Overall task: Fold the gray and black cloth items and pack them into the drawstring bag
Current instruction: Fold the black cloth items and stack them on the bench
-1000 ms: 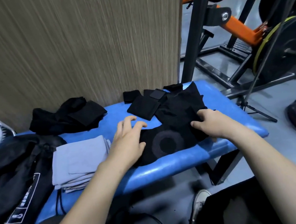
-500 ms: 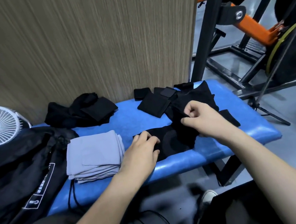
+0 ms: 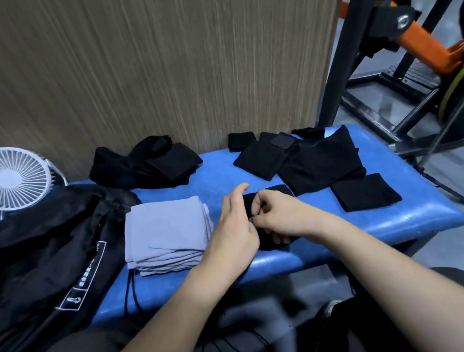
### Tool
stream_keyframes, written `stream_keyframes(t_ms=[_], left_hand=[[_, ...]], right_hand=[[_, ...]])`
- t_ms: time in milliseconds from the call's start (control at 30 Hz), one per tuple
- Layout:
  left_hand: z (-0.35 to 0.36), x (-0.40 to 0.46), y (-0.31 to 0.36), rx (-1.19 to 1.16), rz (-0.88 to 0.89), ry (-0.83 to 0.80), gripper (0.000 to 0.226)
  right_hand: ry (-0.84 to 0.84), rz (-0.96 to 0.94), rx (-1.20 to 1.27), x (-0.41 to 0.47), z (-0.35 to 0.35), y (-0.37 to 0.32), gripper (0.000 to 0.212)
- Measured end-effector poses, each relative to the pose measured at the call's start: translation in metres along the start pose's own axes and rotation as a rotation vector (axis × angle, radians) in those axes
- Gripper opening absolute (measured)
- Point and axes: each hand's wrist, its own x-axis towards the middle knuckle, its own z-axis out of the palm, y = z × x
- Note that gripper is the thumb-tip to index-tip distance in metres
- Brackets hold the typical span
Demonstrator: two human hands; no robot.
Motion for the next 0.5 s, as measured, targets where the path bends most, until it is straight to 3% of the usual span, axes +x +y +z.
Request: stream_keyframes(t_ms=[100, 200, 333, 500], left_hand=[[0.004, 0.0, 0.0, 0.039, 0.022, 0.014, 0.046], [0.011, 0.001, 0.001, 0.066, -0.015, 0.045, 0.048], [0.018, 0.001, -0.004, 0.395, 0.214, 0.164, 0.047], [0.019, 0.006, -0.006, 0.616, 0.274, 0.129, 0.027]], right_hand=[[-0.126, -0.015, 0.218, -0.006, -0.013, 0.002, 0.017], [-0.019, -0.086, 0.345, -0.012, -0.041, 0.01, 0.014], [0.313, -0.225, -0.258, -0.011, -0.061, 0.035, 0.015], [0.116, -0.197, -0.582, -0.004, -0.041, 0.047, 0.019]])
